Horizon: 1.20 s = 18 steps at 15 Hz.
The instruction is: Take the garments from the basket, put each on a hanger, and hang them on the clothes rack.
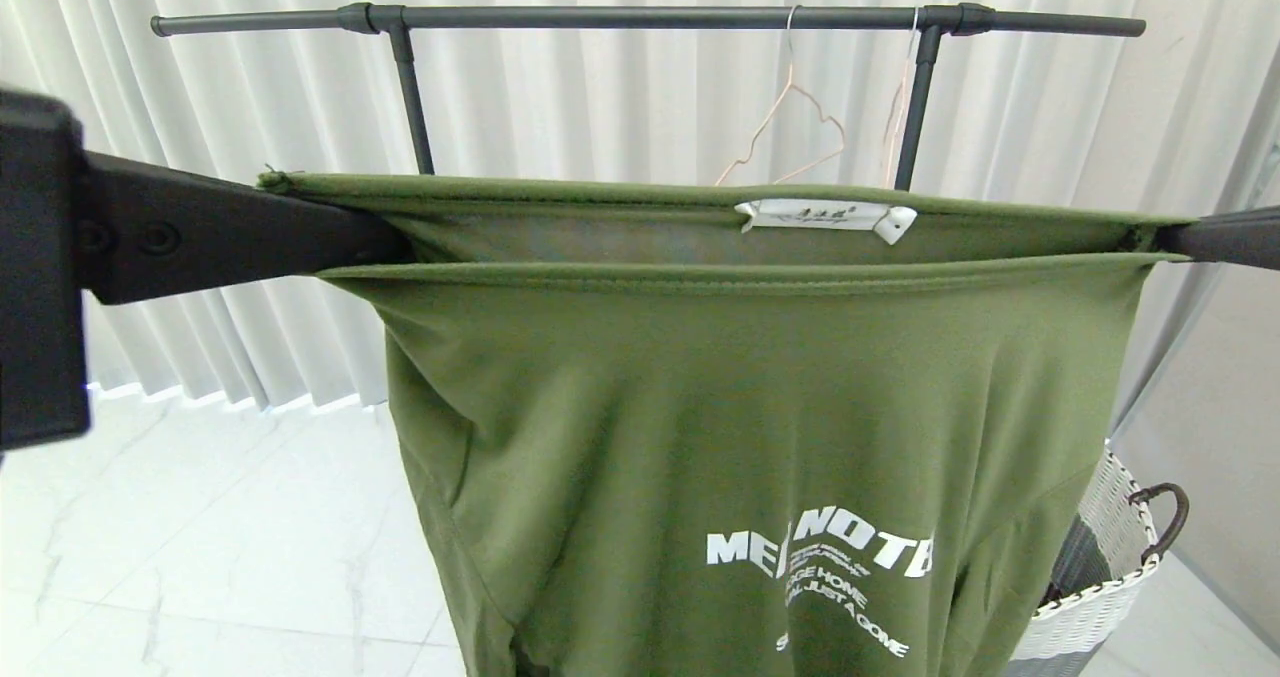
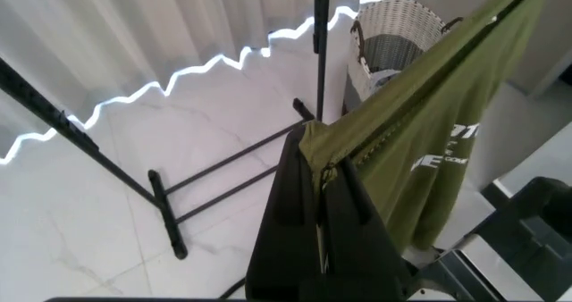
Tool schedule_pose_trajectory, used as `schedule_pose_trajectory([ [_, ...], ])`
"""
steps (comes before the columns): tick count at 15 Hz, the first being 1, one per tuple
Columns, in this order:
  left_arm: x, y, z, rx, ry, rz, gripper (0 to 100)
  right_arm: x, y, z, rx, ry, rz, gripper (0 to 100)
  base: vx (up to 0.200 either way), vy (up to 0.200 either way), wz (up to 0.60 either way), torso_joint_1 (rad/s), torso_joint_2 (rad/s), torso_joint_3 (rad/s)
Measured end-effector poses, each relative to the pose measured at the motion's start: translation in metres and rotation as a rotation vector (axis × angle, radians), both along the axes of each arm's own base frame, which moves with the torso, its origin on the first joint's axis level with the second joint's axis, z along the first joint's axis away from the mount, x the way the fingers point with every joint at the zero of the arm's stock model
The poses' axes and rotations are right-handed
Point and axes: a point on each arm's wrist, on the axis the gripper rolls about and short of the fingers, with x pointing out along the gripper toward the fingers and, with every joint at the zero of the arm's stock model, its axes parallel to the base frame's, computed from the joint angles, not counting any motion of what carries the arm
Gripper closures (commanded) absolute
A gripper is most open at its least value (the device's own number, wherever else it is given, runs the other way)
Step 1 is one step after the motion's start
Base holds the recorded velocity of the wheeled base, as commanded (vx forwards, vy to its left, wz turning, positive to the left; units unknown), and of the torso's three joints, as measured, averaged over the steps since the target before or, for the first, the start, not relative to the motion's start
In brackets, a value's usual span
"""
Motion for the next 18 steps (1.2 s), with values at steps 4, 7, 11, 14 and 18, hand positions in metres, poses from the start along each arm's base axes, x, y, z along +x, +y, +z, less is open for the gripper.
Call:
schedule_pose_trajectory([
  [4,0.0,-0.001,0.0,0.001,-0.003,-0.004,100,-0.005,-0.001,-0.003,0.001,0.011,0.024,100,0.0,0.0,0.0,0.0,0.0,0.0],
  [7,0.0,-0.003,0.001,-0.013,-0.015,-0.007,100,-0.01,-0.001,-0.01,-0.005,0.026,0.05,0,0.0,0.0,0.0,0.0,0.0,0.0],
  [11,0.003,-0.005,-0.002,0.004,-0.015,0.016,100,-0.019,-0.003,-0.016,-0.017,0.033,0.074,0,0.0,0.0,0.0,0.0,0.0,0.0],
  [14,0.008,-0.002,-0.007,0.071,-0.047,0.103,100,-0.021,-0.014,-0.027,-0.105,0.084,-0.097,0,0.0,0.0,0.0,0.0,0.0,0.0],
  [18,0.025,0.015,-0.028,0.252,-0.072,0.288,100,-0.005,-0.028,-0.04,-0.237,0.131,-0.398,0,0.0,0.0,0.0,0.0,0.0,0.0],
])
